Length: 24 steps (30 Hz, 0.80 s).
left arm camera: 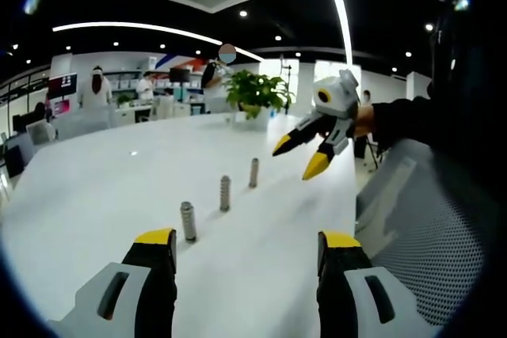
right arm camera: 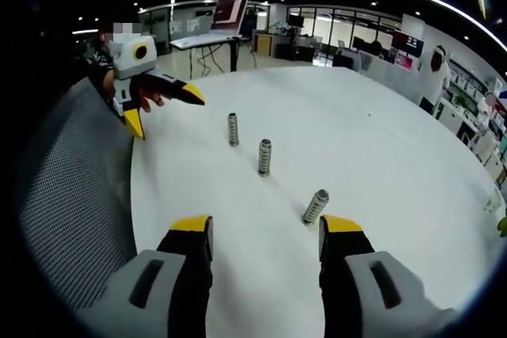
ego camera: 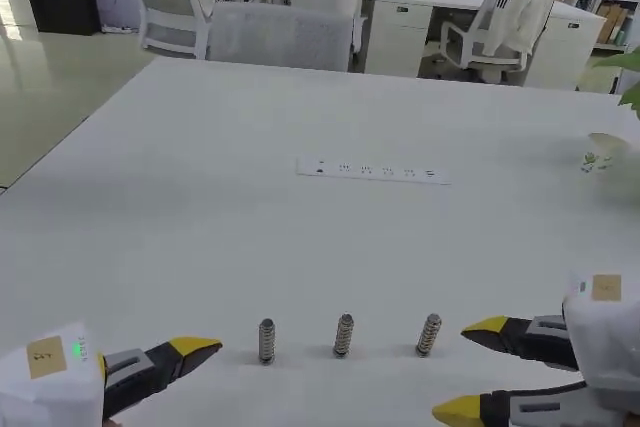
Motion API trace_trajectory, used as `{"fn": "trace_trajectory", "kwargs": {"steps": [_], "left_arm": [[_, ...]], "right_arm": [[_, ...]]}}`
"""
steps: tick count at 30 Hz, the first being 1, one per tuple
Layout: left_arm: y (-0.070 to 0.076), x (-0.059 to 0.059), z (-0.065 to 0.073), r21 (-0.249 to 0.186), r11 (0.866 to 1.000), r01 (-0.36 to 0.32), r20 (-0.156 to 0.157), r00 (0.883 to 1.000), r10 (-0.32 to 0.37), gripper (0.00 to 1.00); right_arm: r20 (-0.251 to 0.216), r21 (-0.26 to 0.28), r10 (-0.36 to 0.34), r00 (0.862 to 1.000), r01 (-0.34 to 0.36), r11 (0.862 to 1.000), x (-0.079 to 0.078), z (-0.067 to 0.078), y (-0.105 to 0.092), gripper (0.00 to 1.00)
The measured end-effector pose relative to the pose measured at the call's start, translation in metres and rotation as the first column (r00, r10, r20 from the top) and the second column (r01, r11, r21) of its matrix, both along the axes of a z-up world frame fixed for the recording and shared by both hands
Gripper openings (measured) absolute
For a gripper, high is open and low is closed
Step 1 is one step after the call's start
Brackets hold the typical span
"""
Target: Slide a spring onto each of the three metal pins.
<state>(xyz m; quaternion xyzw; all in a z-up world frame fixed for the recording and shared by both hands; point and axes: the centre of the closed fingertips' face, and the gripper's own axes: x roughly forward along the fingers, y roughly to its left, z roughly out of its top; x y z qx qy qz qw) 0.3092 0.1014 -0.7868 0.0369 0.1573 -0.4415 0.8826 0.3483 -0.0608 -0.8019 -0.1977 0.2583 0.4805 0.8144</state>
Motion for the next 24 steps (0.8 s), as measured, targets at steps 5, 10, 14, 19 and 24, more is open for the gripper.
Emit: {"fn": "trace_trajectory", "kwargs": {"steps": [5, 10, 14, 19, 24], "left_arm": [[0.001, 0.000, -0.002, -0.002, 1.000, -0.004, -0.005, 1.000, 0.004, 0.69], [0.001, 0.000, -0.005, -0.004, 1.000, -0.007, -0.014, 1.000, 0.007, 0.69], [0.001, 0.000, -0.007, -0.004, 1.000, -0.009, -0.020, 1.000, 0.009, 0.69], [0.003, 0.001, -0.008, -0.009, 1.000, -0.016, -0.028, 0.999, 0.016, 0.69], [0.006, 0.003, -0.010, -0.021, 0.999, -0.034, -0.038, 0.999, 0.033, 0.69]], "right_arm": [[0.006, 0.024, -0.013, 1.000, 0.013, 1.000, 0.003, -0.003, -0.002, 0.61], [-0.003, 0.031, -0.036, 0.999, 0.036, 0.999, 0.004, -0.008, -0.007, 0.64], [0.011, 0.051, -0.038, 0.999, 0.038, 0.998, 0.004, -0.009, -0.006, 0.66], [0.020, 0.088, -0.036, 0.999, 0.035, 0.995, 0.005, -0.010, -0.003, 0.71], [0.033, 0.120, -0.038, 0.999, 0.034, 0.992, 0.004, -0.009, -0.002, 0.75]]}}
